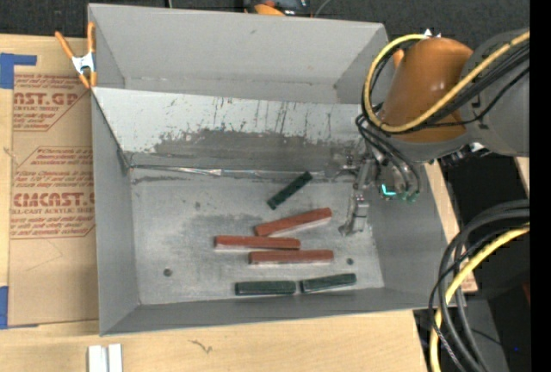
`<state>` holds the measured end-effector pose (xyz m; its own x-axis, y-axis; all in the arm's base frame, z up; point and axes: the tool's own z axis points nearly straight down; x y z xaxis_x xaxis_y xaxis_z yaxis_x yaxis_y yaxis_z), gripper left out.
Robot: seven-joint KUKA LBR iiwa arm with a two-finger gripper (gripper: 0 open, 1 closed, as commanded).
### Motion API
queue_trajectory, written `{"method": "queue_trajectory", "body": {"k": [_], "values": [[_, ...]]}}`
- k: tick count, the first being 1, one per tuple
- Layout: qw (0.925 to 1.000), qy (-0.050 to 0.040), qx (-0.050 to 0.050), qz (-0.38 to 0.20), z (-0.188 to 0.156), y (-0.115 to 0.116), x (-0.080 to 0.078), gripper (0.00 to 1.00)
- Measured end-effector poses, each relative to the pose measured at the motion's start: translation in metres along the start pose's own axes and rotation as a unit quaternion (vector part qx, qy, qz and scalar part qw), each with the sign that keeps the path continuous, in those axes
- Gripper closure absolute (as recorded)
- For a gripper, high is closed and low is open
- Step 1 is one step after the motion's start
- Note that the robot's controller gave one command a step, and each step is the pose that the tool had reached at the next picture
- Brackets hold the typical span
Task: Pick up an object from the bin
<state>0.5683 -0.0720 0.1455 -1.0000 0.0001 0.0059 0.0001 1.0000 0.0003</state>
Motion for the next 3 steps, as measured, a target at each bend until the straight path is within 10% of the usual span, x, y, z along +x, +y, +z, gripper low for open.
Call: {"method": "queue_trajectory", "body": {"k": [1,2,3], "values": [[1.0000,-0.0055,-0.001,0.007,0.0782,0.0332,-0.0094,0.00],[0.9999,-0.0081,0.000,0.007,0.0723,0.0312,-0.0117,1.00],[1.0000,-0.0043,0.000,0.007,0.0750,0.0314,-0.0094,0.00]]}}
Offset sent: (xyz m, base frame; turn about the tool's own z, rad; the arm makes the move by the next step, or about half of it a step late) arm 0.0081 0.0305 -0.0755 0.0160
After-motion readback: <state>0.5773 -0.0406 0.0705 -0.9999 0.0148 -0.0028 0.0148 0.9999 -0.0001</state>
